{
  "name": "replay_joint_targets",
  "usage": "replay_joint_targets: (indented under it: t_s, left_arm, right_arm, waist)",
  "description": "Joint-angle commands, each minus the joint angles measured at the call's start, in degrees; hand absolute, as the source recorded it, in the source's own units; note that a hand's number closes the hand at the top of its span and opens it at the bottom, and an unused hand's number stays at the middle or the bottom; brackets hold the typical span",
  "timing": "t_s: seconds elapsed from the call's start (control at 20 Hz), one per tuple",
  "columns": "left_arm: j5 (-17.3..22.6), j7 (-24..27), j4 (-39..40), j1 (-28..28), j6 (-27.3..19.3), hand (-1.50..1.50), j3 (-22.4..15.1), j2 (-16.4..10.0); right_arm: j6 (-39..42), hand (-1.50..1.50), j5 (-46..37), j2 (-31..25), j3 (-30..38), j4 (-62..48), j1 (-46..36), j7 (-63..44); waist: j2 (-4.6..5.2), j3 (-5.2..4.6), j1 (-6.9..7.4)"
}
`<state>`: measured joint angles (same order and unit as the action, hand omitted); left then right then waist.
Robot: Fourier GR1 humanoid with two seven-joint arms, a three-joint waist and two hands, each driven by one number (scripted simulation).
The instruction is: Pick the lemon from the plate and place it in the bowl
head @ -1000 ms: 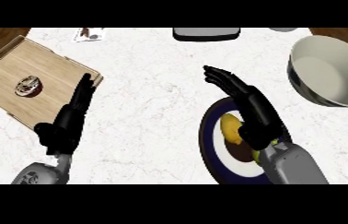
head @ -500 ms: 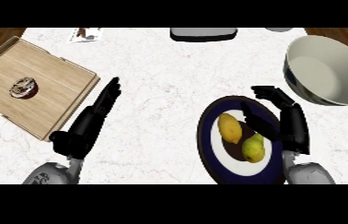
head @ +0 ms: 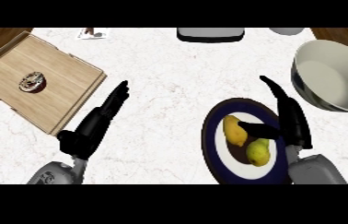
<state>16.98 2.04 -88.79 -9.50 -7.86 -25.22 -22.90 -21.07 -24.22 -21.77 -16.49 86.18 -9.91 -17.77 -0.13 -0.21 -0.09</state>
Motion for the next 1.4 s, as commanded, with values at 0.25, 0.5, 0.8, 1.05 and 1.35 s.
replay_joint_targets:
  t_s: [0.25, 0.5, 0.8, 1.05, 1.35]
  left_arm:
    - [-0.5, -1.4, 0.2, -2.0, 0.2, 0.0, -0.7, 1.7]
    - [-2.2, -1.5, 1.8, -3.2, -0.8, 0.0, -0.4, 2.7]
    - [-0.8, -0.3, 3.0, -2.2, 2.9, 0.0, 2.0, 1.9]
    - [-1.6, -0.5, 2.7, -1.9, 3.0, 0.0, 2.6, 3.2]
    - [-3.3, -4.7, -2.7, -0.6, 2.3, 0.0, 2.9, 3.0]
  right_arm:
    - [32.5, -1.5, 3.7, -7.5, -7.5, 1.7, -9.3, -27.2]
    - [45.5, -1.5, 14.5, -4.3, -6.0, 7.5, -15.8, -45.9]
    - [47.7, -1.5, 20.8, 0.1, -5.1, 4.9, -22.4, -57.1]
    - [44.2, -1.5, 17.9, 2.1, -7.9, 2.6, -21.8, -57.2]
    - [44.2, -1.5, 14.2, 1.7, -9.9, 6.0, -20.3, -56.8]
  waist:
    - [0.01, -0.12, 0.89]
    - [-0.16, 0.01, -0.22]
    - [0.07, 0.1, 0.28]
    - [0.08, 0.15, 0.25]
    - [-0.05, 0.18, 0.2]
